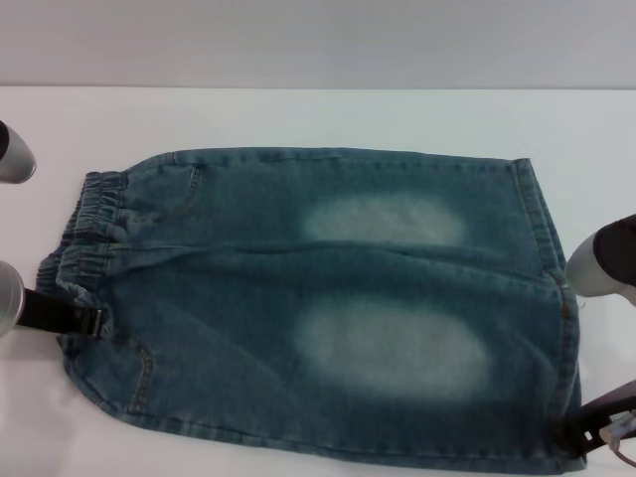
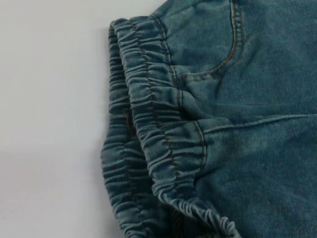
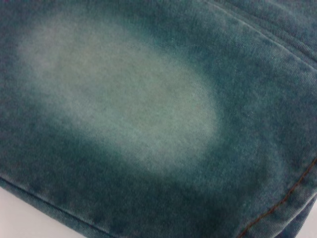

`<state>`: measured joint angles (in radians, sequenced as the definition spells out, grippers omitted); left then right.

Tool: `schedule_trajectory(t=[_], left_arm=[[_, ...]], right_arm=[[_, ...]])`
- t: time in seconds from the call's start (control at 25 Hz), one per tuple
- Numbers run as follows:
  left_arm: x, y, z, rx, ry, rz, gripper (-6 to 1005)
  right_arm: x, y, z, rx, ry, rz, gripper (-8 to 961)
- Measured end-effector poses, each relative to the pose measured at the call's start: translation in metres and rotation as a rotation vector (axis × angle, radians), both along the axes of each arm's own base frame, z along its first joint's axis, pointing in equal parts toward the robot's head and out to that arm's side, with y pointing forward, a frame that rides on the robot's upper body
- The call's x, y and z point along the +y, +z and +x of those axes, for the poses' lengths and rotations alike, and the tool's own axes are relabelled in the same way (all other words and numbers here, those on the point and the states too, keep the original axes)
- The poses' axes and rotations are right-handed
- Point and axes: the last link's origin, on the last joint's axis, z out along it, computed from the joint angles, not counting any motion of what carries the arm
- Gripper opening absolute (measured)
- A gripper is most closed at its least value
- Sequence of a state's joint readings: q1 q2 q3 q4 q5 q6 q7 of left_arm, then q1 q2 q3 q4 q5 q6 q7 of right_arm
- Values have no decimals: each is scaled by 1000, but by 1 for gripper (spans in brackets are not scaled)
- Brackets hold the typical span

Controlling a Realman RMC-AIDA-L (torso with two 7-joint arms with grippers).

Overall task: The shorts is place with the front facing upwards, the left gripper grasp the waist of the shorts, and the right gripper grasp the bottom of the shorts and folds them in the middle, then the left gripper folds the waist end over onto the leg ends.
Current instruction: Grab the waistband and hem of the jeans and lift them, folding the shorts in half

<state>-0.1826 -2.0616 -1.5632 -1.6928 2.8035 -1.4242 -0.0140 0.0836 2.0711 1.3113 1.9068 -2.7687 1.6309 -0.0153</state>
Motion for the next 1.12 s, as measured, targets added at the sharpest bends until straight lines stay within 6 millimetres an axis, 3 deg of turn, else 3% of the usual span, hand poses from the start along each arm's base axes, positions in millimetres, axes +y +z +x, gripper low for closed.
schedule_trajectory(t=[0.24,0.72,1.12], left_arm=[[0,0,0,-1,1,0,130],[1,4,-3,-15,-11,48,129],[9,13,-2,-90,-56,153,129]], right_arm=[[2,0,-3,-1,18,-4,36],[18,19,-27,51,137,127,-2],[35,32,-32,89,189,244,-2]])
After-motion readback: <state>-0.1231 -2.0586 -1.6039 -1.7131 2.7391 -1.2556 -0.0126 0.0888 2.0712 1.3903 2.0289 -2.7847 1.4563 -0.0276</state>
